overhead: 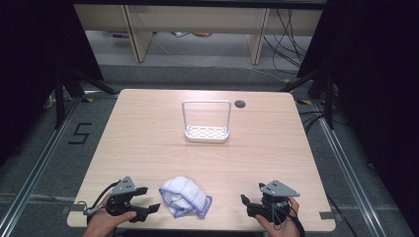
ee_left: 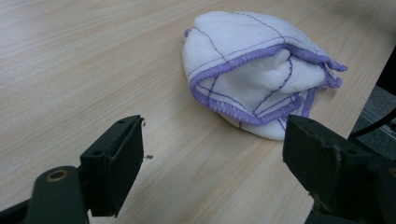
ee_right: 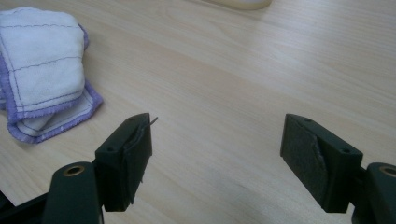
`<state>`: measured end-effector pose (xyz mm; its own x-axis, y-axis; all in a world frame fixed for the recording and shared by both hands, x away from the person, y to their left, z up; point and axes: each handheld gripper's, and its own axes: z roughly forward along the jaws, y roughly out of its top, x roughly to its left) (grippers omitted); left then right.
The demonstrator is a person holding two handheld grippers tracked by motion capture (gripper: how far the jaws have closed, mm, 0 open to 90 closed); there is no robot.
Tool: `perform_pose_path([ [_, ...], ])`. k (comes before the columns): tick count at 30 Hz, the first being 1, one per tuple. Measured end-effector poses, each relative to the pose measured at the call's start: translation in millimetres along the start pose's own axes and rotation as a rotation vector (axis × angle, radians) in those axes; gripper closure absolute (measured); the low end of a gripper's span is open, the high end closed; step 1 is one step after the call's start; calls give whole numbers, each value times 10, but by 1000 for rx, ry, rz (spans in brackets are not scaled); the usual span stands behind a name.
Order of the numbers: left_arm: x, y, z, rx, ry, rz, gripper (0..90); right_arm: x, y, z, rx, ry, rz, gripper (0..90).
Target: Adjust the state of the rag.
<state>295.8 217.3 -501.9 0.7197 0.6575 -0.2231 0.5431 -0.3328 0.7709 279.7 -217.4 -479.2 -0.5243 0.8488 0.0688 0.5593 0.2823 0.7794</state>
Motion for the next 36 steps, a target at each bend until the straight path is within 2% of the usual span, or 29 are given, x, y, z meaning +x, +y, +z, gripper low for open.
perform_pose_path([
  [4,-5,1,4,-2,15,-5,198,13,6,4,-4,8,-31,279],
  [7,-5,-2,10,-2,14,-2,197,32,8,7,-3,8,-34,283],
  [8,-8,-6,21,-5,15,-3,197,49,14,18,-6,32,-35,286],
  [11,-8,-2,23,6,9,1,203,85,24,3,-4,25,-34,288],
  [12,-15,-4,34,-5,15,-5,209,104,29,20,-11,49,-37,293],
  [16,-15,2,49,-6,1,-14,238,197,58,19,-13,74,-59,325],
  [17,-21,1,61,-14,-8,-20,245,242,70,22,-13,88,-64,332],
  [18,-31,1,70,-20,-10,-25,266,330,90,28,-21,122,-77,354],
  [20,-42,7,75,-10,-7,-19,273,361,97,33,-22,133,-83,358],
  [24,-35,31,89,-21,-27,-31,309,525,139,78,-17,193,-152,387],
  [28,-41,43,126,-23,-41,-42,346,680,174,143,-3,220,-200,415],
  [29,-50,47,136,-24,-41,-42,358,721,182,169,-2,214,-210,429],
  [30,-56,56,143,-15,-46,-40,367,747,187,182,12,226,-213,437],
  [32,-69,59,181,-7,-42,-25,376,837,205,259,28,237,-248,462],
  [33,-81,64,192,6,-42,-32,376,837,205,259,28,237,-248,462],
  [35,-102,57,243,11,-36,-28,374,881,225,306,32,248,-290,480],
  [36,-110,60,255,29,-30,-14,374,914,230,327,41,253,-291,492],
])
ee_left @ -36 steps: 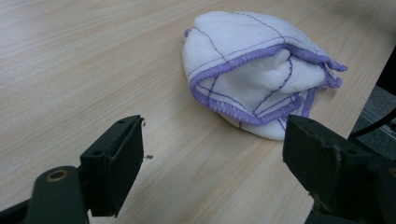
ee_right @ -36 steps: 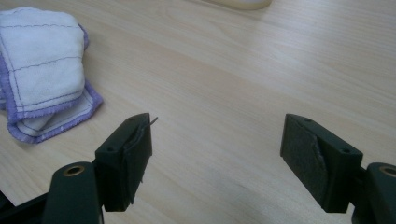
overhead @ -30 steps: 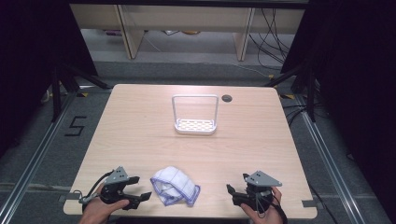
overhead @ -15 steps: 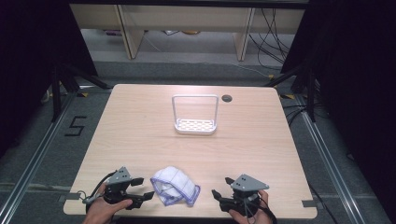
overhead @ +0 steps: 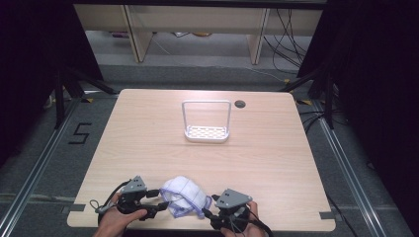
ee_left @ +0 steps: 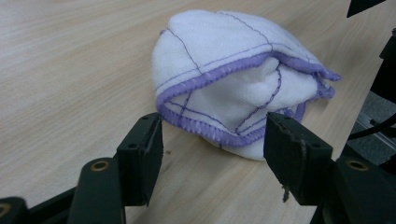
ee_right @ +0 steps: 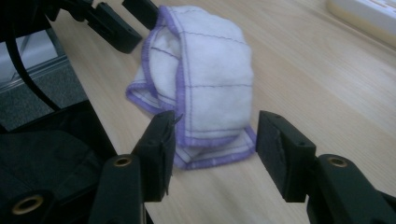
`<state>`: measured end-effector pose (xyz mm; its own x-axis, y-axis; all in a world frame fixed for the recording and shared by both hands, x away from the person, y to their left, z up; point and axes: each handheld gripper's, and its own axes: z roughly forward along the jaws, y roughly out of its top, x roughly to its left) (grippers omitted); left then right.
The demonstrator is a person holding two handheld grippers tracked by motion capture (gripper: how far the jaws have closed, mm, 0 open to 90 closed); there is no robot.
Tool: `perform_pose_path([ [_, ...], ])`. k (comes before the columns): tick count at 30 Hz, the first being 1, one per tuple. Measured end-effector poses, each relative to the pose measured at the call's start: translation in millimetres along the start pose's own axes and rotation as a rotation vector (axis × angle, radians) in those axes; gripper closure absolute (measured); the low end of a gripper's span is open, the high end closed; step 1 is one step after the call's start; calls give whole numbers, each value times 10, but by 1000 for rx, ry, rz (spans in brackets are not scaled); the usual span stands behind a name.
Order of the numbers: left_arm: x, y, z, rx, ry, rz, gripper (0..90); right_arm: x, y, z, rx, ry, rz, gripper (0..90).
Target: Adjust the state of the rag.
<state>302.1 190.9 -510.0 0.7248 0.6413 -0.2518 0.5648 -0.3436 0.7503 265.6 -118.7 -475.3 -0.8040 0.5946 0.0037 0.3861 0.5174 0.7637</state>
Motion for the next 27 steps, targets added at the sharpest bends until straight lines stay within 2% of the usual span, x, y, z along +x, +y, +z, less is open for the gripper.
perform_pose_path([
  [3,-35,7,49,11,6,21,381,53,35,100,18,17,-31,521],
  [5,-49,11,81,19,17,33,406,83,61,177,34,21,-62,546],
  [6,-42,17,78,37,17,52,434,110,78,229,55,19,-63,552],
  [7,-62,14,101,15,19,35,434,110,78,229,55,19,-63,552],
  [8,-63,19,102,15,21,41,455,115,87,266,54,23,-85,560],
  [9,-68,25,103,10,25,48,484,131,90,300,54,19,-82,572],
  [10,-65,30,97,15,32,66,516,127,100,317,73,27,-93,588],
  [11,-70,38,95,13,30,92,560,134,96,350,70,12,-84,611],
  [12,-81,39,102,3,31,90,608,133,97,387,86,12,-80,644],
  [13,-74,44,92,14,34,113,640,123,101,404,94,16,-96,679],
  [14,-96,43,102,-8,32,107,665,117,102,408,102,16,-96,698],
  [16,-96,56,89,-6,23,141,744,94,102,437,92,9,-114,784],
  [18,-109,73,68,-32,4,139,825,70,112,402,96,12,-97,845],
  [19,-106,89,44,-27,0,158,836,46,116,391,78,24,-111,861],
  [20,-108,102,21,-34,9,166,840,38,125,349,78,23,-93,866],
  [21,-106,115,-6,-39,3,171,842,19,138,323,67,35,-104,867],
  [22,-101,141,-51,-33,3,194,847,8,150,296,45,32,-98,869],
  [23,-123,151,-62,-57,-11,179,851,-20,182,228,38,30,-104,870],
  [26,-139,204,-139,-56,-18,212,854,-75,232,100,6,26,-102,872],
  [27,-145,215,-154,-57,-28,207,855,-93,245,57,0,18,-91,872],
])
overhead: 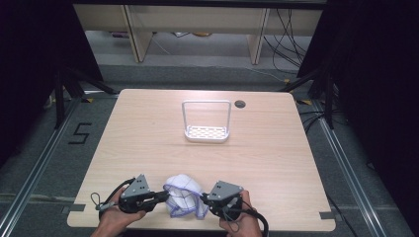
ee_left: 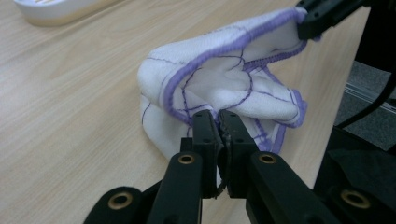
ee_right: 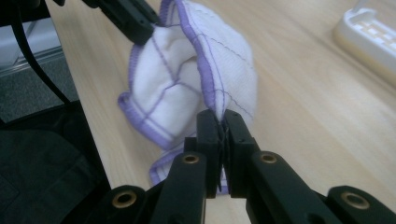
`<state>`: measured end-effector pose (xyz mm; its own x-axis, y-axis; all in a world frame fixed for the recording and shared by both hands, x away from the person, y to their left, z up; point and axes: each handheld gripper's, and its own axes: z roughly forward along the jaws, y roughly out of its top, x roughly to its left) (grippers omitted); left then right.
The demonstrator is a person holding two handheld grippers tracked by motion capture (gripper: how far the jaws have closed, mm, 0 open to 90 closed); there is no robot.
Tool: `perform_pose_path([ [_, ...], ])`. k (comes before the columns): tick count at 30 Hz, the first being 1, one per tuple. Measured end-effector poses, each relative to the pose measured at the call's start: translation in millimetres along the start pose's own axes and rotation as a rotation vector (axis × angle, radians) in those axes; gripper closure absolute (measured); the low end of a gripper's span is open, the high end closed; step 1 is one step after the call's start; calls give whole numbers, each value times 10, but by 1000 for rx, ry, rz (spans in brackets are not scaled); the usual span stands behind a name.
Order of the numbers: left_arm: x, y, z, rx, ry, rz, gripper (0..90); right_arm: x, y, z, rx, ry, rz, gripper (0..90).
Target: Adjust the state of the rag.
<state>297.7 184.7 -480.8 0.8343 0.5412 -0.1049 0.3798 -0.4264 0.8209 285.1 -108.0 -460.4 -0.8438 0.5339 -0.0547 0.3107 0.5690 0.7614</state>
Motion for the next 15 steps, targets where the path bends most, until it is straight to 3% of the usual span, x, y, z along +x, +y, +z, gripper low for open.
perform_pose_path([
  [7,37,147,-159,-9,-7,52,862,-181,71,-286,-67,-7,48,874],
  [8,34,189,-183,-18,-12,58,862,-181,71,-286,-67,-7,48,874],
  [9,41,288,-230,-3,-24,94,863,-223,110,-384,-83,-18,44,874],
  [11,32,334,-239,-7,-26,87,863,-243,132,-428,-90,-20,46,874],
  [15,164,592,-220,-7,-28,128,865,-374,228,-589,-102,-40,49,874],
])
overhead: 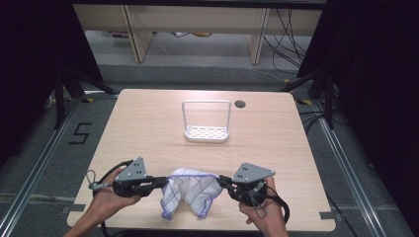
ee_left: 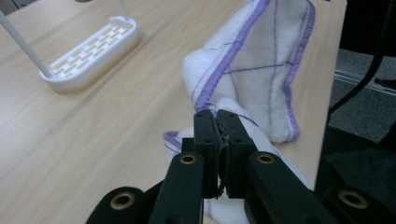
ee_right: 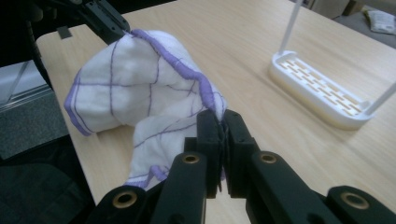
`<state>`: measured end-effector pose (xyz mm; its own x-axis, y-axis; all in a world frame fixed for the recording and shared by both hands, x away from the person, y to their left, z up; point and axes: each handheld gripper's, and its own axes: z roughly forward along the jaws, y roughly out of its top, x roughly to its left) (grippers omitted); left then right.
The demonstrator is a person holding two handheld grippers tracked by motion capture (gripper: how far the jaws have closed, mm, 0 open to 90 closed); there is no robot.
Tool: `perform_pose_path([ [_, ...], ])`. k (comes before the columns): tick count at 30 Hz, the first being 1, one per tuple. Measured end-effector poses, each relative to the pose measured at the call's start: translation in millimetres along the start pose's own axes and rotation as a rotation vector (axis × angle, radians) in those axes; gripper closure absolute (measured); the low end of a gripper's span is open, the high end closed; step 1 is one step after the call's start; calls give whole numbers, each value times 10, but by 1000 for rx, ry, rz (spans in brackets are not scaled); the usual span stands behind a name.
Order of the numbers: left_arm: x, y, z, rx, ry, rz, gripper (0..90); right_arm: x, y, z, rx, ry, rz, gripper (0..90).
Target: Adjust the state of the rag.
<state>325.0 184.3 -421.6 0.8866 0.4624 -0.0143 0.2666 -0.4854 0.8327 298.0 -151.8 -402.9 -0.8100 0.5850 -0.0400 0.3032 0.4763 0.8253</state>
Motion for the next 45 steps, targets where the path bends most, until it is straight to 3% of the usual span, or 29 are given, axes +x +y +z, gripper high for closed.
perform_pose_path([
  [2,41,39,19,3,-3,-3,866,-26,18,-23,5,-9,16,874],
  [3,103,79,34,30,-25,21,866,-61,37,-32,11,2,22,873],
  [4,140,115,55,32,-10,26,866,-104,55,-40,8,-5,21,873],
  [6,211,179,110,62,-28,34,866,-181,90,-36,18,-11,32,874],
  [10,336,242,265,102,-32,26,865,-368,128,58,48,-42,47,873],
  [13,454,240,399,124,-11,9,865,-521,123,186,72,-52,78,873],
  [14,492,233,447,132,-6,4,865,-611,105,302,99,-60,86,873],
  [16,564,208,542,147,0,-16,864,-656,94,360,113,-60,87,873],
  [19,685,161,668,200,9,-10,862,-759,62,544,150,-68,98,873],
  [24,805,33,843,207,17,-61,860,-896,-12,860,199,-76,115,872],
  [26,824,12,871,228,22,-52,860,-900,-35,914,182,-85,121,872],
  [27,848,1,881,236,26,-39,859,-907,-52,960,211,-80,140,871],
  [29,883,-15,884,229,25,-49,859,-928,-73,1017,229,-82,160,870],
  [31,903,-26,890,231,31,-51,858,-952,-96,1089,202,-106,135,869],
  [32,909,-30,899,229,33,-54,858,-939,-91,1118,236,-100,137,869],
  [33,926,-33,898,247,32,-37,859,-961,-84,1130,233,-98,114,869],
  [39,952,-49,919,214,50,-55,859,-994,-85,1171,247,-102,124,868],
  [40,960,-49,933,211,57,-42,857,-1029,-113,1192,224,-119,97,866],
  [44,981,-69,967,203,74,-33,851,-1008,-118,1198,271,-125,146,854],
  [45,991,-83,980,188,78,-49,841,-1020,-123,1212,272,-133,128,842],
])
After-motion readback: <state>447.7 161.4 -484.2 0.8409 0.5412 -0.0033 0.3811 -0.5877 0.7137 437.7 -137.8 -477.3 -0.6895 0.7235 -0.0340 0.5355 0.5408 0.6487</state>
